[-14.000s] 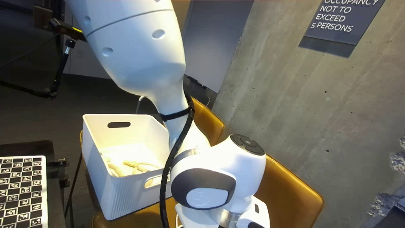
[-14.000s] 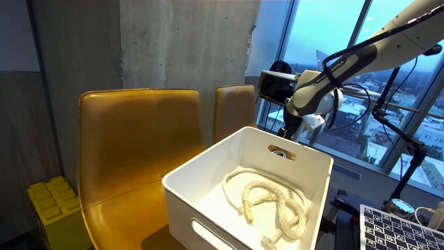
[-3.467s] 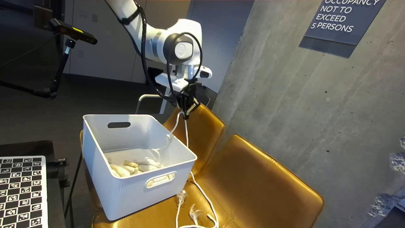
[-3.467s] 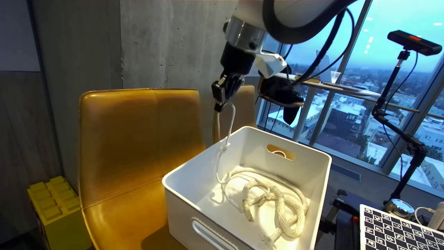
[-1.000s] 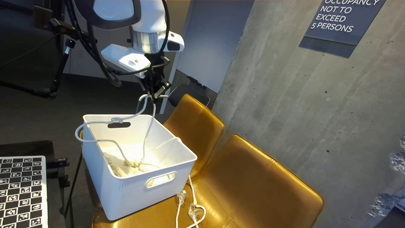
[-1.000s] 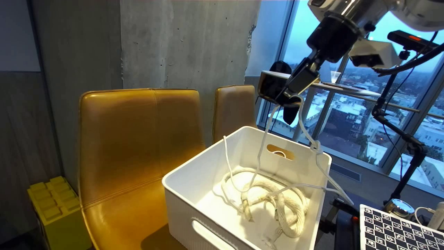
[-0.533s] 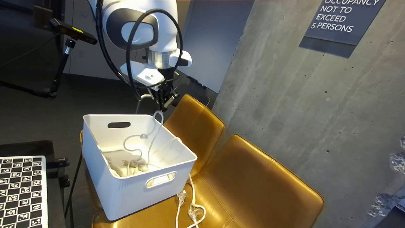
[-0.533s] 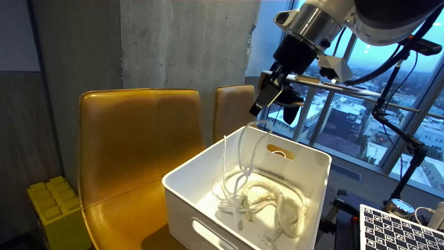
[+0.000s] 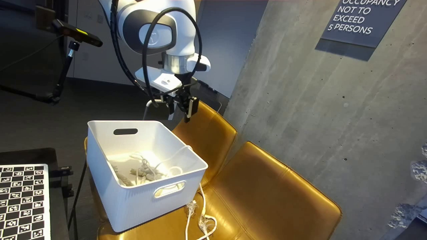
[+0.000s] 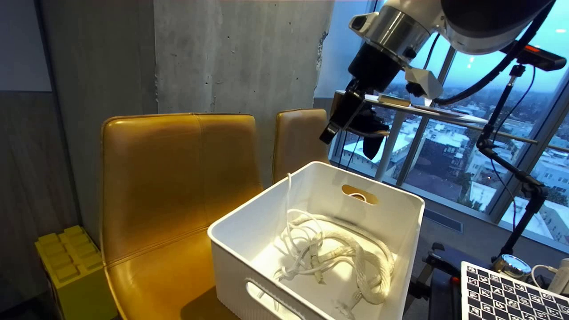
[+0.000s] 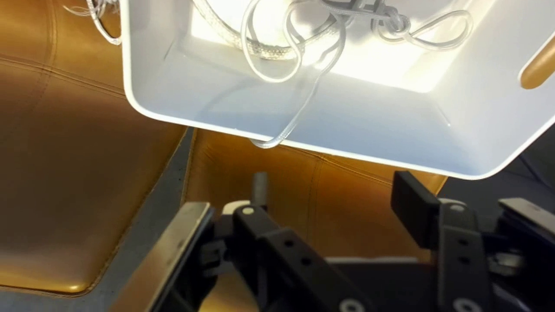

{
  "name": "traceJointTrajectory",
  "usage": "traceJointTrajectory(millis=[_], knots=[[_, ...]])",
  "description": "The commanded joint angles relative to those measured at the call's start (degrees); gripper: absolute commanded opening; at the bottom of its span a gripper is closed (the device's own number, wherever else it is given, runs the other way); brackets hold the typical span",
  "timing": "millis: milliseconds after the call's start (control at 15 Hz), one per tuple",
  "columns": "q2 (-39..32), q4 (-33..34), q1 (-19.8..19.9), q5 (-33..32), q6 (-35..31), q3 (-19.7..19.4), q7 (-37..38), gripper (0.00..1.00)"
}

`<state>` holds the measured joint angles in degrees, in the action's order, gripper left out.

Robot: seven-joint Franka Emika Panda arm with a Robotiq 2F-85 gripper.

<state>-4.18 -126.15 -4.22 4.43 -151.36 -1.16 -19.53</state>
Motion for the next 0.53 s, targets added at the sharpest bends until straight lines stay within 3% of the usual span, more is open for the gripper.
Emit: traceJointTrajectory(millis=[0,467], knots=[[-4.64,5.58,2.56,-2.63,1.37,0.3,1.86,1.0],[-18.04,16.13,5.76,-5.26,1.51,-0.14,4.41,1.0]])
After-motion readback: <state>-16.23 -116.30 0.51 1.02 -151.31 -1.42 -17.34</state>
